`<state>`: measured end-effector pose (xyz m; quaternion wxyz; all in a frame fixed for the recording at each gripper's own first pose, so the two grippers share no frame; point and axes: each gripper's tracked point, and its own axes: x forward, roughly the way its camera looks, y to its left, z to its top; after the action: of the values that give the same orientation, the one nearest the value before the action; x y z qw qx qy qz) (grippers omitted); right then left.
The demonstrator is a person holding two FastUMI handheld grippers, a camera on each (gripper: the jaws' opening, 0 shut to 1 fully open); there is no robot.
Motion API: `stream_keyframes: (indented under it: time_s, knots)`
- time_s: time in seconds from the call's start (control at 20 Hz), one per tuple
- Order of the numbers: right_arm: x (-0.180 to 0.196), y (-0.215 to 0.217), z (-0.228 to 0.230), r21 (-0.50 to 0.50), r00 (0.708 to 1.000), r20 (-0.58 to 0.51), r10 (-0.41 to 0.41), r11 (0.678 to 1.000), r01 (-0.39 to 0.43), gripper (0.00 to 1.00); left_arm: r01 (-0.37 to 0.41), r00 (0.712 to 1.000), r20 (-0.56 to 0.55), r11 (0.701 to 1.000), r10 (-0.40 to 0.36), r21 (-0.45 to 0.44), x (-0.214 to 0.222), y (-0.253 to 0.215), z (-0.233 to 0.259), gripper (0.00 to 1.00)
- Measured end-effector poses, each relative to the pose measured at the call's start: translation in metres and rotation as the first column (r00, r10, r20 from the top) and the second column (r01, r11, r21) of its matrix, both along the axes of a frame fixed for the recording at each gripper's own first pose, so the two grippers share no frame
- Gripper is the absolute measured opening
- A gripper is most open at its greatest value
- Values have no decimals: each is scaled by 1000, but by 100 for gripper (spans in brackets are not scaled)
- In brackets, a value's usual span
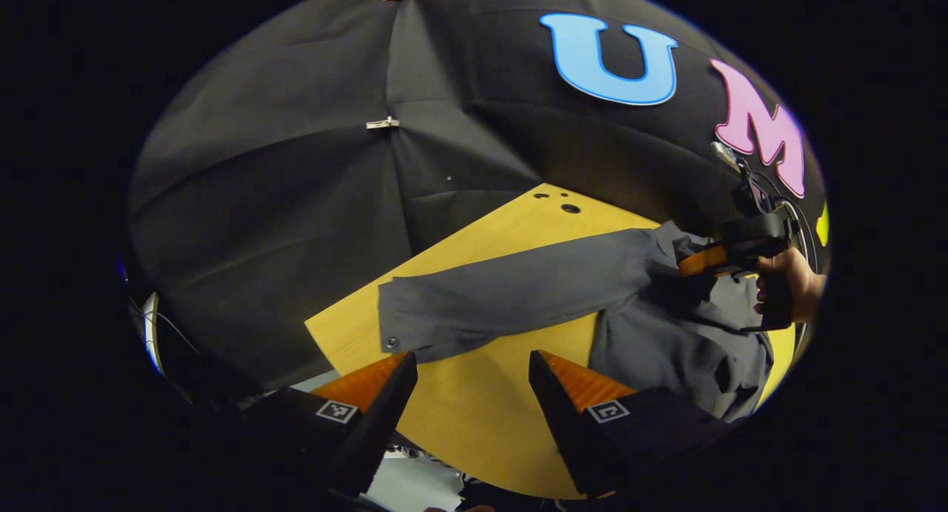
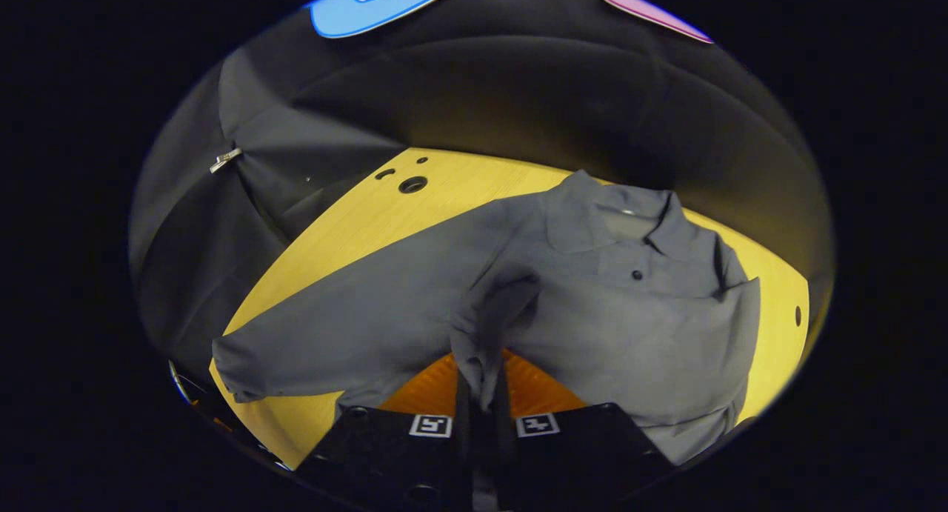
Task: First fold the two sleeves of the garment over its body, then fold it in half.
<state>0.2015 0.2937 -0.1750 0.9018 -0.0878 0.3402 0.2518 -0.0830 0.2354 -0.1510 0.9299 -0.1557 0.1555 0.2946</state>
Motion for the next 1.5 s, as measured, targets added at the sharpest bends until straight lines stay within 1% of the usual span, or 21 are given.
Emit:
stream_keyframes:
  time_s: [0.05, 0.1, 0.2, 0.3, 0.35, 0.4, 0.6, 0.7, 0.8, 0.9, 1.15, 1.25, 1.35, 1.45, 1.5]
  knots:
    - [-3, 7, -5, 0, 1000, -7, 7, 1000, -7, 11, -16, 1000, 6, 1000, 16, -13, -4, 5, 0, 94]
    - [-6, 11, -7, 2, 1000, -12, 10, 1000, -10, 22, -31, 999, 8, 999, 31, -22, -6, 11, -3, 96]
    - [-16, 22, -6, 32, 999, -26, 18, 999, -17, 52, -51, 999, 3, 998, 51, -25, -14, 20, -9, 98]
    - [-28, 28, 1, 67, 1000, -24, 20, 998, -18, 72, -65, 998, -1, 998, 65, -14, -19, 32, -13, 98]
    - [-32, 23, 9, 67, 1000, -8, 10, 998, -10, 82, -72, 997, 0, 997, 72, -10, -21, 39, -13, 98]
    - [-34, 18, 13, 67, 1000, 10, 1, 998, -2, 99, -79, 997, 3, 997, 79, -6, -23, 44, -14, 98]
    - [-54, -16, 38, 88, 997, 57, -51, 995, 46, 99, -99, 995, 14, 995, 99, -2, -16, 75, -18, 98]
    - [-65, -44, 50, 85, 994, 76, -80, 994, 73, 99, -97, 995, 15, 995, 97, -12, -6, 89, -23, 98]
    - [-75, -72, 59, 82, 989, 94, -113, 991, 106, 99, -103, 995, 6, 995, 103, 6, 2, 103, -28, 98]
    - [-88, -100, 65, 87, 983, 104, -150, 986, 141, 99, -92, 996, 3, 996, 92, 5, 13, 109, -32, 97]
    - [-121, -168, 75, 125, 957, 106, -271, 958, 258, 99, -75, 997, -4, 996, 75, -50, 45, 127, -47, 98]
    - [-138, -191, 76, 136, 946, 101, -307, 947, 292, 99, -67, 998, -12, 996, 67, -52, 57, 133, -51, 98]
    - [-152, -212, 74, 137, 939, 101, -330, 939, 316, 99, -52, 998, -36, 997, 50, -64, 69, 135, -56, 97]
    - [-162, -230, 70, 112, 934, 107, -341, 938, 329, 99, -30, 999, -45, 996, 27, -89, 83, 130, -59, 97]
    - [-165, -239, 67, 98, 931, 111, -347, 936, 337, 99, -29, 997, -67, 994, 22, -104, 87, 127, -67, 96]
